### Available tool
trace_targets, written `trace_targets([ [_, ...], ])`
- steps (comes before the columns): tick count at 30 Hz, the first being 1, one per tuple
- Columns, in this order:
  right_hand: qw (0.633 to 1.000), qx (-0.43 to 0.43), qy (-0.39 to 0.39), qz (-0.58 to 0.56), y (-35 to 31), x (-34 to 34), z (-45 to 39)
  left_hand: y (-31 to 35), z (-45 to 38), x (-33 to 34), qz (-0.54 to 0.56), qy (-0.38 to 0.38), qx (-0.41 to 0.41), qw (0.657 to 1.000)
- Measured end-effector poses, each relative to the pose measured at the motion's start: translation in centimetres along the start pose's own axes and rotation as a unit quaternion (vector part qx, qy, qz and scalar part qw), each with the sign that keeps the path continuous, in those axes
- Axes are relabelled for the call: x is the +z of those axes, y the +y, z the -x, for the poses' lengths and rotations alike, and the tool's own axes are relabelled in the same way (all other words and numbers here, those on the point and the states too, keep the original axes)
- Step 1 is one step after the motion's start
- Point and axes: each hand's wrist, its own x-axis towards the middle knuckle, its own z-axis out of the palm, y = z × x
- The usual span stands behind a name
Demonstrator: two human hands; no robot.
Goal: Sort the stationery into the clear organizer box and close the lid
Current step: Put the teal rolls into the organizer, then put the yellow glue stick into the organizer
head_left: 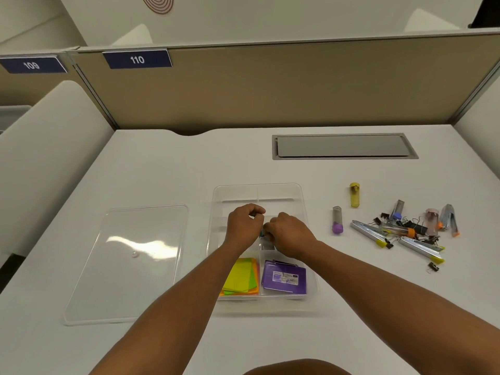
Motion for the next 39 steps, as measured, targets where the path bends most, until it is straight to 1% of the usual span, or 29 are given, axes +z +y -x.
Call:
trace_targets([
  [3,0.998,0.042,-0.016,-0.051,0.6,0.3,0.1,-0.2,0.0,-0.3,-0.001,0.000,-0.002,1.000],
  [6,0.994,0.055,0.026,-0.093,1.5,-0.2,0.2,-0.1,-0.1,-0.1,-0.001,-0.002,-0.001,1.000],
  [11,0.973,0.111,0.103,-0.176,3.0,-1.7,1.0,1.0,-0.2,1.8,-0.002,-0.013,0.007,1.000],
  [15,0.955,0.157,0.145,-0.205,4.7,-2.6,2.8,2.8,-0.1,4.0,0.031,-0.032,0.008,0.999],
  [20,0.935,0.231,0.173,-0.208,7.8,-3.3,6.1,5.5,0.3,7.3,0.018,-0.064,0.037,0.997],
  [25,0.910,0.301,0.174,-0.227,11.0,-3.6,8.8,8.3,0.5,10.3,-0.014,-0.085,0.079,0.993],
  [28,0.908,0.320,0.157,-0.218,13.2,-3.7,10.1,9.6,0.6,12.3,-0.037,-0.102,0.082,0.991],
  [30,0.907,0.326,0.151,-0.219,14.6,-3.9,10.5,10.0,0.4,13.5,-0.073,-0.131,0.075,0.986],
  [33,0.906,0.329,0.148,-0.221,16.3,-4.1,10.5,10.0,-0.3,14.9,-0.158,-0.199,0.061,0.965],
  [34,0.907,0.329,0.145,-0.220,16.9,-4.1,10.5,9.9,-0.4,15.4,-0.180,-0.211,0.049,0.960],
  [36,0.914,0.323,0.131,-0.209,17.9,-4.0,10.2,9.7,-0.6,16.3,-0.205,-0.211,0.033,0.955],
  [39,0.930,0.307,0.077,-0.189,19.6,-3.6,9.4,9.5,-0.8,17.9,-0.235,-0.192,0.018,0.953],
])
